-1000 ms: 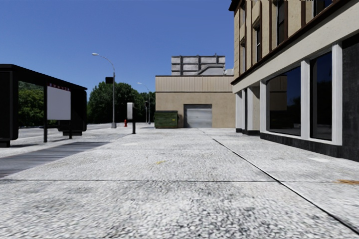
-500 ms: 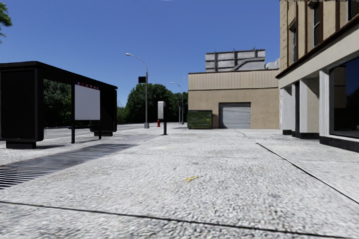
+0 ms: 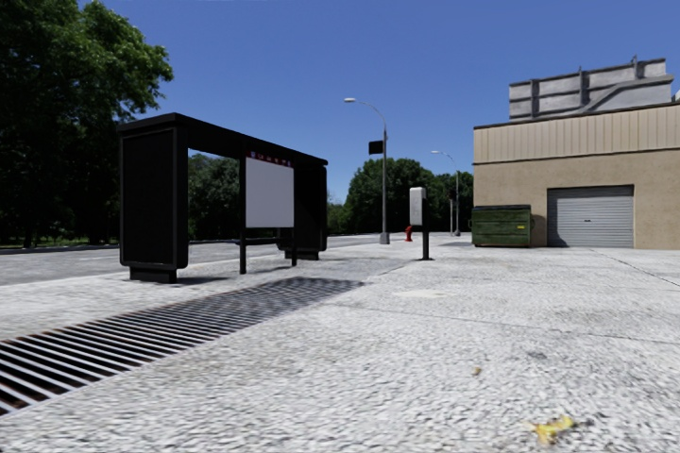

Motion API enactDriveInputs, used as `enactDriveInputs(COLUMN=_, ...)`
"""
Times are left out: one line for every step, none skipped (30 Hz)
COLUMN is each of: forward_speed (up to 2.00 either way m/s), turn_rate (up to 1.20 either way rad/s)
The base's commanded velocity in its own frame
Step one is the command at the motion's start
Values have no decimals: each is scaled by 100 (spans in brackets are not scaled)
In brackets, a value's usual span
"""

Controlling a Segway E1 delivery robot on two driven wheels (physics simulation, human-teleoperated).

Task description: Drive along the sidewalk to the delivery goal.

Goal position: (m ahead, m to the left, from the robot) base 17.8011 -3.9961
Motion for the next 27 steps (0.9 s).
enactDriveInputs(forward_speed=200, turn_rate=0)
enactDriveInputs(forward_speed=200, turn_rate=0)
enactDriveInputs(forward_speed=200, turn_rate=0)
enactDriveInputs(forward_speed=200, turn_rate=0)
enactDriveInputs(forward_speed=200, turn_rate=0)
enactDriveInputs(forward_speed=200, turn_rate=0)
enactDriveInputs(forward_speed=200, turn_rate=0)
enactDriveInputs(forward_speed=200, turn_rate=0)
enactDriveInputs(forward_speed=200, turn_rate=0)
enactDriveInputs(forward_speed=200, turn_rate=0)
enactDriveInputs(forward_speed=200, turn_rate=0)
enactDriveInputs(forward_speed=200, turn_rate=0)
enactDriveInputs(forward_speed=200, turn_rate=0)
enactDriveInputs(forward_speed=200, turn_rate=0)
enactDriveInputs(forward_speed=200, turn_rate=0)
enactDriveInputs(forward_speed=200, turn_rate=0)
enactDriveInputs(forward_speed=200, turn_rate=0)
enactDriveInputs(forward_speed=200, turn_rate=0)
enactDriveInputs(forward_speed=200, turn_rate=0)
enactDriveInputs(forward_speed=200, turn_rate=0)
enactDriveInputs(forward_speed=200, turn_rate=0)
enactDriveInputs(forward_speed=200, turn_rate=0)
enactDriveInputs(forward_speed=200, turn_rate=0)
enactDriveInputs(forward_speed=200, turn_rate=0)
enactDriveInputs(forward_speed=200, turn_rate=0)
enactDriveInputs(forward_speed=200, turn_rate=0)
enactDriveInputs(forward_speed=200, turn_rate=0)
